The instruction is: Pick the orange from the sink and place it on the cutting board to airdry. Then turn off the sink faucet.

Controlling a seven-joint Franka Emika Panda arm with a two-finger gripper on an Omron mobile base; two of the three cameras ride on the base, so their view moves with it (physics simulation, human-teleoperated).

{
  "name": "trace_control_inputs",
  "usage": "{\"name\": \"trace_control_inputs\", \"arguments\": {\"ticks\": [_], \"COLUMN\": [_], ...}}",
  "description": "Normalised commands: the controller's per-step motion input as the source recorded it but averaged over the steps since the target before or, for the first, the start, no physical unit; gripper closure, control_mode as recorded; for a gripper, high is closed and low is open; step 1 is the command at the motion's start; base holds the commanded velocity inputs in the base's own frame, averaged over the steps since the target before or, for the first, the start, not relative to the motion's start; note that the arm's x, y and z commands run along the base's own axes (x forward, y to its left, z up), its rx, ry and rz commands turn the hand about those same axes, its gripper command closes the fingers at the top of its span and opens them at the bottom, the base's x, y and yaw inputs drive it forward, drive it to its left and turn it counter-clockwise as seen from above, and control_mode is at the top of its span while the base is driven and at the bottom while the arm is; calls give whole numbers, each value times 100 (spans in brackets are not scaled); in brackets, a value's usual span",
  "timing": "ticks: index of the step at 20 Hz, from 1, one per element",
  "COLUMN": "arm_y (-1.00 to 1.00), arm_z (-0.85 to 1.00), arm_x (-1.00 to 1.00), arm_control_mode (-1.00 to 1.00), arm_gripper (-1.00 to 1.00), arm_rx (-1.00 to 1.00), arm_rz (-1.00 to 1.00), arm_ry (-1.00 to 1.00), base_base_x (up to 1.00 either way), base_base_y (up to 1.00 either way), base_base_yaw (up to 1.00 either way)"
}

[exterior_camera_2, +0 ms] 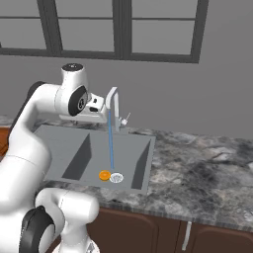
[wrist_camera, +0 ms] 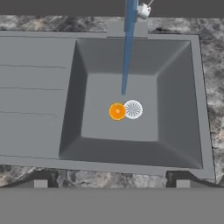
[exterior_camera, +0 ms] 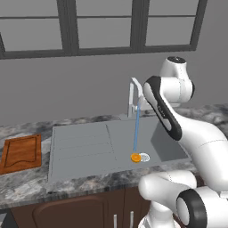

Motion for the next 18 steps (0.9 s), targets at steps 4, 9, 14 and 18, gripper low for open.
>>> {"name": "trace_control_inputs", "arguments": {"ticks": [4,9,14,18], "arm_y": [1,0,0,0], "arm_z": [-21,-33,-34,-25], "arm_x": [0,0,10,22], "arm_control_mode": [-100,-100,-100,-100], "arm_gripper": [-100,-100,-100,-100], "arm_rx": [-2,-2,0,0], "arm_rz": [0,0,0,0], "arm_ry": [-4,-3,0,0], "base_base_x": [0,0,0,0], "base_base_y": [0,0,0,0], "base_base_yaw": [0,0,0,0]}}
